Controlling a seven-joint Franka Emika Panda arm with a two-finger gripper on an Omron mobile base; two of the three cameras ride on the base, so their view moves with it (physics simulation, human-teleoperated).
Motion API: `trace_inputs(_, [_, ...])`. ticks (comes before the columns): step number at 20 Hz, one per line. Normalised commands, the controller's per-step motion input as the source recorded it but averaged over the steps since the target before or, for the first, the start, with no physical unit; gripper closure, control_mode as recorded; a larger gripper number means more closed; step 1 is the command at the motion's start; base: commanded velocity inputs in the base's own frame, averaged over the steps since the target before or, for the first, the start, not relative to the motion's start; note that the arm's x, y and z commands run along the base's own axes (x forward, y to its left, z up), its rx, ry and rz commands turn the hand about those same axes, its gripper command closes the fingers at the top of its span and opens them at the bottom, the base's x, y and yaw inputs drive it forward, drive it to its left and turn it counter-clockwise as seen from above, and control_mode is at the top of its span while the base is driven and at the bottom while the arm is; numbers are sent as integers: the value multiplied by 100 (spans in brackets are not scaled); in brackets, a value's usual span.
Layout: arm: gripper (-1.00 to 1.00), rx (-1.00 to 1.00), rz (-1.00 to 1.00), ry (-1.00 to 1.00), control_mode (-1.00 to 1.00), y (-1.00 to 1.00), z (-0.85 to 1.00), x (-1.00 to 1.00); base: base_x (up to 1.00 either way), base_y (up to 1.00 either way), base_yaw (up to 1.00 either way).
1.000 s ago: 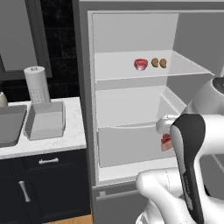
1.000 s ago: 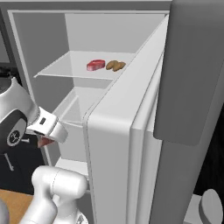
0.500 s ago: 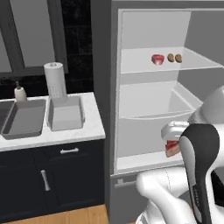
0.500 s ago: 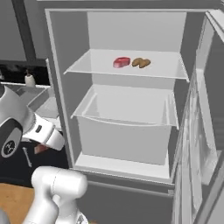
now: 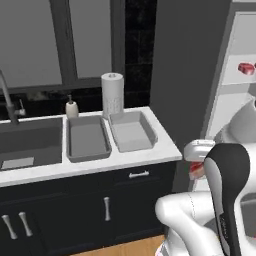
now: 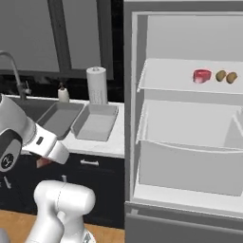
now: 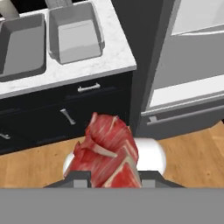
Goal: Place one sweet potato and one steak in each tupperware on the nearby counter, to pack two identical lunches.
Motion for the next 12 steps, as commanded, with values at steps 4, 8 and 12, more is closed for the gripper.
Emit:
trace_inputs(4, [100, 0, 0, 0, 100, 0, 0, 0, 91, 65, -23])
trace_inputs(8, [100, -5, -12, 17, -100, 11, 1, 48, 48, 13, -13])
trace_inputs(12, [100, -9, -12, 37, -100, 1, 0, 100, 0, 0, 0])
